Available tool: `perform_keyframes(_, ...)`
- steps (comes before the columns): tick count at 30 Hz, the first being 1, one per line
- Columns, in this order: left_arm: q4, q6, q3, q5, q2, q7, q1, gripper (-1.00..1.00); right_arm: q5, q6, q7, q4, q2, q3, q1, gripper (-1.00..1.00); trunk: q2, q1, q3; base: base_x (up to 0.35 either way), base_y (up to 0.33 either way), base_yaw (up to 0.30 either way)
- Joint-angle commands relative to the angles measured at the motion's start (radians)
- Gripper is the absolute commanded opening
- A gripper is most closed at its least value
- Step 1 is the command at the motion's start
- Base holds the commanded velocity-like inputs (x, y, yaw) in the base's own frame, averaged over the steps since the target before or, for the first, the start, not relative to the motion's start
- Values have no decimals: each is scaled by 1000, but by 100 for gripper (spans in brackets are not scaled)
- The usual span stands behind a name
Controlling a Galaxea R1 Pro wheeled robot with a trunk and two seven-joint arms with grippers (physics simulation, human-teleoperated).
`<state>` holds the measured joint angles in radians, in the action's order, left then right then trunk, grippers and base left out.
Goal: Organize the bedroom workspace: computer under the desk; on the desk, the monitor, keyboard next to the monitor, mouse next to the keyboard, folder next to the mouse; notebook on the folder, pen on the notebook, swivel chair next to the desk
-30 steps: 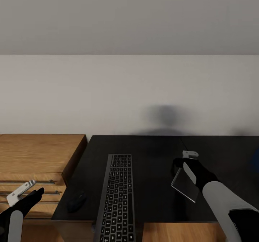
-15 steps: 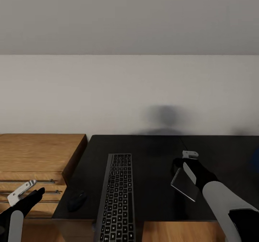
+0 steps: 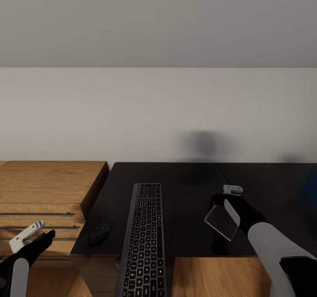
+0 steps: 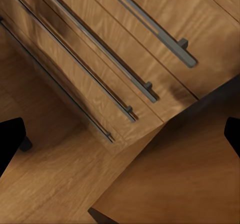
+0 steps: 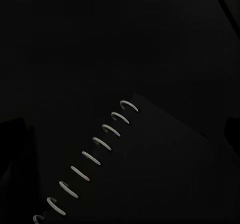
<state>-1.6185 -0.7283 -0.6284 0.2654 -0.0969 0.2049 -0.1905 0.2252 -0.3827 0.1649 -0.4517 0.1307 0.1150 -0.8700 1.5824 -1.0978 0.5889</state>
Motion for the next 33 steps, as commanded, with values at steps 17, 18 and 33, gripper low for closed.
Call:
perform_keyframes(17,-1,-4,-1,11,-1,7,-1,100,13,-10,5,39,1,9,0,100,1,0,1,-100,0,0)
perform_keyframes(18,-1,-4,-1,11,-1,7,-1,100,13,-10,5,39,1,10,0,100,1,0,1,-68,0,0)
perform_keyframes(33,-1,-4,-1,11,-1,7,-1,100,13,-10,5,39,1,10,0,100,1,0,1,-142,0,0)
